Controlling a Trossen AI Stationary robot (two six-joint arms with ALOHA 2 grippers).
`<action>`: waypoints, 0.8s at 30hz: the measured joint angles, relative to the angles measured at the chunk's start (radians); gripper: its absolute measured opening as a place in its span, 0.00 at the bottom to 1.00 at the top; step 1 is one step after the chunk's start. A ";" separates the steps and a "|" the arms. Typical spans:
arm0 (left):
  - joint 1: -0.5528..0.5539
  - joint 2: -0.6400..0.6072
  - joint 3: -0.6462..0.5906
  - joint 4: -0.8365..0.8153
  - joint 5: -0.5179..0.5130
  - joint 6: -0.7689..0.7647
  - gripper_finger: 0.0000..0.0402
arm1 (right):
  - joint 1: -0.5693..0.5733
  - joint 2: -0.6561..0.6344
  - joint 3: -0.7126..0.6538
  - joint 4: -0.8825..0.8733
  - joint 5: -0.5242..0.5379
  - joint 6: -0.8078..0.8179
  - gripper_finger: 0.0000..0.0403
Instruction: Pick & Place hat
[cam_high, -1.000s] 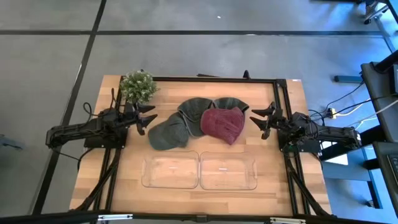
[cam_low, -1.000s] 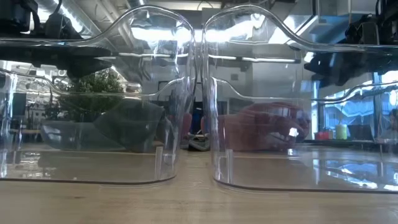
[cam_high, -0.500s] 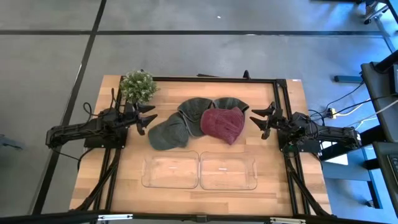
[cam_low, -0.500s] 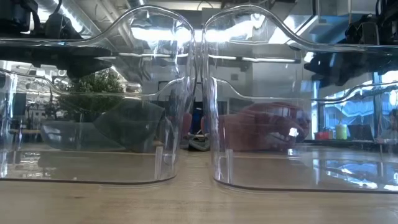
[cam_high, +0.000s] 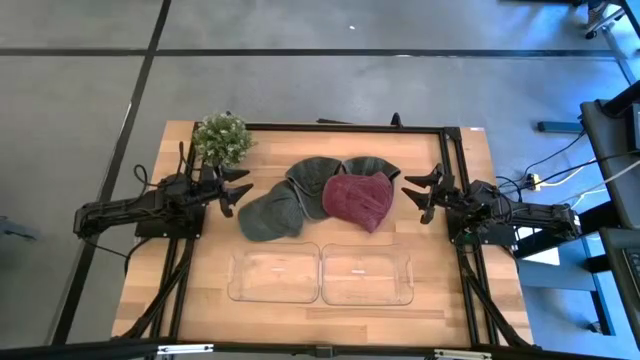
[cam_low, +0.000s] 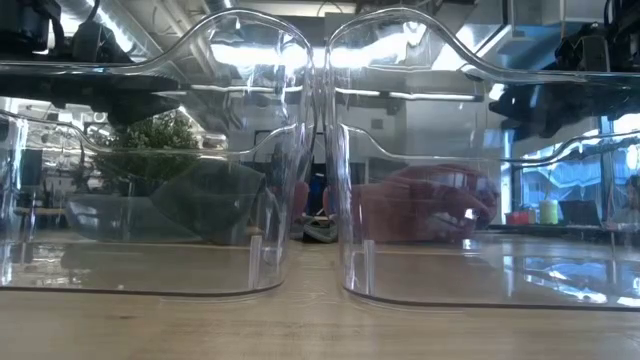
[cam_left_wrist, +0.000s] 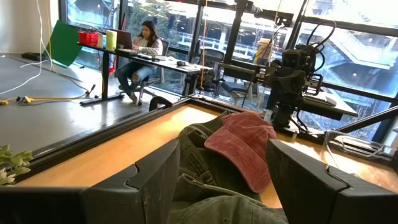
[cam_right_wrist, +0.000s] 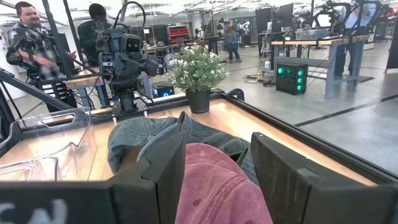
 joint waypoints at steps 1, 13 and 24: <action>0.000 0.000 0.000 0.000 0.000 0.000 0.58 | 0.000 0.000 0.000 0.000 0.000 0.000 0.46; 0.000 0.000 0.000 0.000 0.000 0.000 0.58 | 0.000 0.000 0.000 0.000 0.000 0.000 0.46; 0.000 0.000 0.000 0.000 0.000 0.000 0.58 | 0.000 0.000 0.000 0.000 0.002 0.059 0.46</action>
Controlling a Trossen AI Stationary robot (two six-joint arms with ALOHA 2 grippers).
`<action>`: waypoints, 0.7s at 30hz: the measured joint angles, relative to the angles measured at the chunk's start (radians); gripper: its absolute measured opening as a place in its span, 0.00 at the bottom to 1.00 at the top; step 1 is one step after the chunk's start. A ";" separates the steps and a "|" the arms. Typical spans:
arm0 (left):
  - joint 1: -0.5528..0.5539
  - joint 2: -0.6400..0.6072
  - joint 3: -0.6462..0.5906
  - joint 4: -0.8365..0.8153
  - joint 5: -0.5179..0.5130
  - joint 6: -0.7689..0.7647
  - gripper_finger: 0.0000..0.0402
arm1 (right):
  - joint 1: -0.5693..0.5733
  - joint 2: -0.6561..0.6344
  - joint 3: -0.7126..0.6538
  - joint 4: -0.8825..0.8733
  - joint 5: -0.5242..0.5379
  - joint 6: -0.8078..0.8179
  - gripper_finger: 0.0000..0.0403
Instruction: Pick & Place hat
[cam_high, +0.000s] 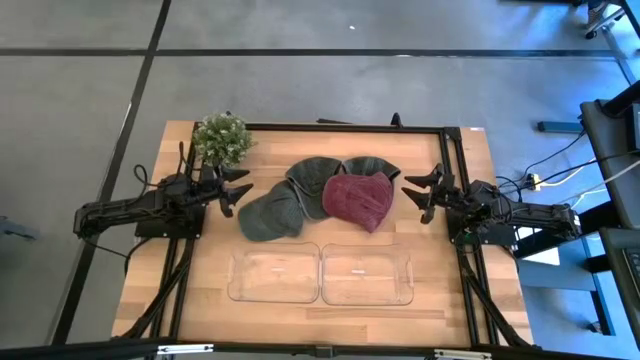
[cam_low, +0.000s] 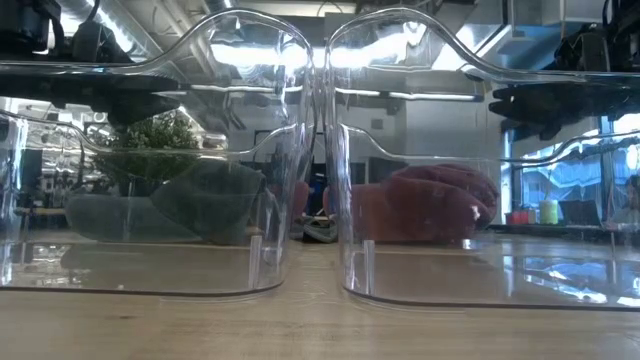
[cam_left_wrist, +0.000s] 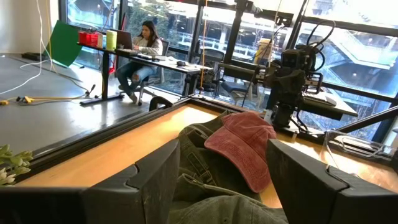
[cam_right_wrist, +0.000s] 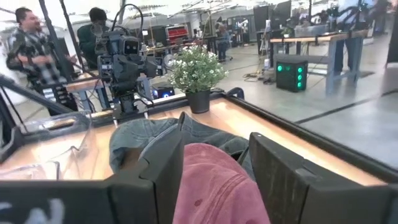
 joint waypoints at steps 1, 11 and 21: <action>0.000 0.000 0.000 0.000 0.000 0.000 0.58 | 0.000 0.000 0.000 0.000 0.000 0.022 0.46; 0.000 0.000 0.000 0.000 0.000 0.000 0.58 | 0.000 0.000 0.000 0.007 0.020 0.442 0.46; 0.000 0.000 0.000 0.000 0.000 0.000 0.58 | 0.000 0.048 0.000 0.143 0.060 0.302 0.46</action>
